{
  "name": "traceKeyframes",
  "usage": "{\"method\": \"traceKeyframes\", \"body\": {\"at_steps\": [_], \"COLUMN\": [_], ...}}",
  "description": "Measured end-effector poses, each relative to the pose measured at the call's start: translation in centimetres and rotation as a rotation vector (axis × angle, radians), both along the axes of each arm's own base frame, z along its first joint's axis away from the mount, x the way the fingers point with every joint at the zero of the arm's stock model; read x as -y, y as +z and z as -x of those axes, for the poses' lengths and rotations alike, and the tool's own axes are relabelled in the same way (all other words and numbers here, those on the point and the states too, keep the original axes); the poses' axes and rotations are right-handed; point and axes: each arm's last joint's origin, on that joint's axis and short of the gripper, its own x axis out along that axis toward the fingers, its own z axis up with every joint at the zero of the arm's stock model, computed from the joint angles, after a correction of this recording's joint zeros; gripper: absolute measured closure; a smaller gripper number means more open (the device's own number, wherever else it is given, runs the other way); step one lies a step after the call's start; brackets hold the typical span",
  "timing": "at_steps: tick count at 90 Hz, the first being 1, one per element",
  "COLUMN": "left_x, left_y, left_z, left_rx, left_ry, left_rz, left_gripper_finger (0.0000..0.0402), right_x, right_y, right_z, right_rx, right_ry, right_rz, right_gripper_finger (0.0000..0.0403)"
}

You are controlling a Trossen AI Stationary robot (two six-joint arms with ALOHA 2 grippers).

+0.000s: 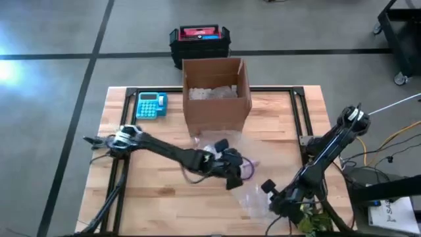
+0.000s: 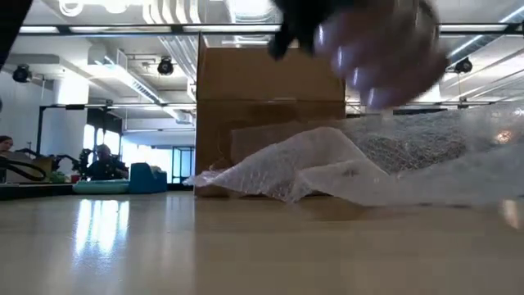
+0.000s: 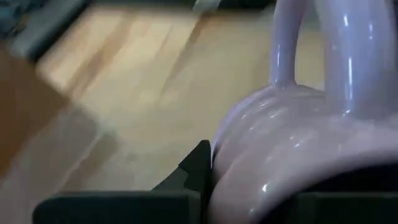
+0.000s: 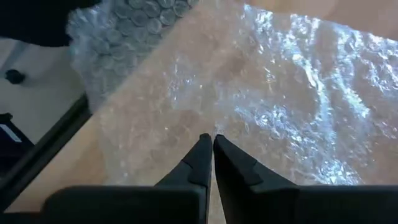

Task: Wrap mug
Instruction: Wrap the purple mug with bubble wrap

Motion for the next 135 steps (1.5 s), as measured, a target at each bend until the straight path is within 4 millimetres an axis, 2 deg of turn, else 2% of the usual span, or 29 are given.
{"method": "traceKeyframes", "body": {"at_steps": [10,18,38,54,61,67,72,80,87,103,115,126,135], "left_x": [-1.0,-0.4,5.4,9.6,10.4,10.5,9.9,7.8,5.5,-0.3,-3.8,-5.2,-5.3], "left_y": [-2.1,-2.6,-3.0,-3.3,-2.2,-0.2,2.5,6.2,7.0,3.6,1.6,-1.6,-2.9], "left_z": [1.1,2.0,5.1,7.0,7.2,6.7,6.5,6.1,4.6,0.9,0.5,1.2,1.8], "left_rx": [-0.153,-0.215,-0.353,-0.335,-0.277,-0.164,-0.054,0.072,0.100,0.041,-0.004,-0.117,-0.126], "left_ry": [0.135,0.177,0.189,0.218,0.217,0.198,0.181,0.188,0.196,0.128,0.154,0.181,0.205], "left_rz": [0.041,0.085,0.343,0.404,0.355,0.276,0.189,-0.004,-0.093,-0.145,-0.148,-0.165,-0.146], "left_gripper_finger": [0.0371,0.0371,0.0371,0.0371,0.0371,0.0371,0.0371,0.0371,0.0371,0.0371,0.0371,0.0371,0.0371], "right_x": [0.1,0.1,1.2,1.6,1.7,1.7,1.6,1.3,1.1,0.9,0.9,0.9,0.9], "right_y": [-0.8,-1.3,-2.0,-1.9,-1.9,-1.9,-1.8,-1.7,-1.5,-1.4,-1.4,-1.4,-1.4], "right_z": [0.2,0.4,0.6,0.4,0.3,0.1,-0.1,-0.4,-0.7,-0.9,-0.9,-0.9,-0.9], "right_rx": [-0.067,-0.091,-0.085,0.003,0.015,0.028,0.041,0.071,0.092,0.107,0.093,0.089,0.092], "right_ry": [-0.059,-0.052,-0.018,0.010,0.024,0.023,0.015,0.005,-0.008,-0.045,-0.092,-0.105,-0.096], "right_rz": [0.020,0.055,0.225,0.341,0.354,0.343,0.328,0.292,0.262,0.220,0.198,0.193,0.197], "right_gripper_finger": [0.0401,0.0401,0.0401,0.0401,0.0401,0.0401,0.0401,0.0401,0.0401,0.0401,0.0401,0.0401,0.0401]}}
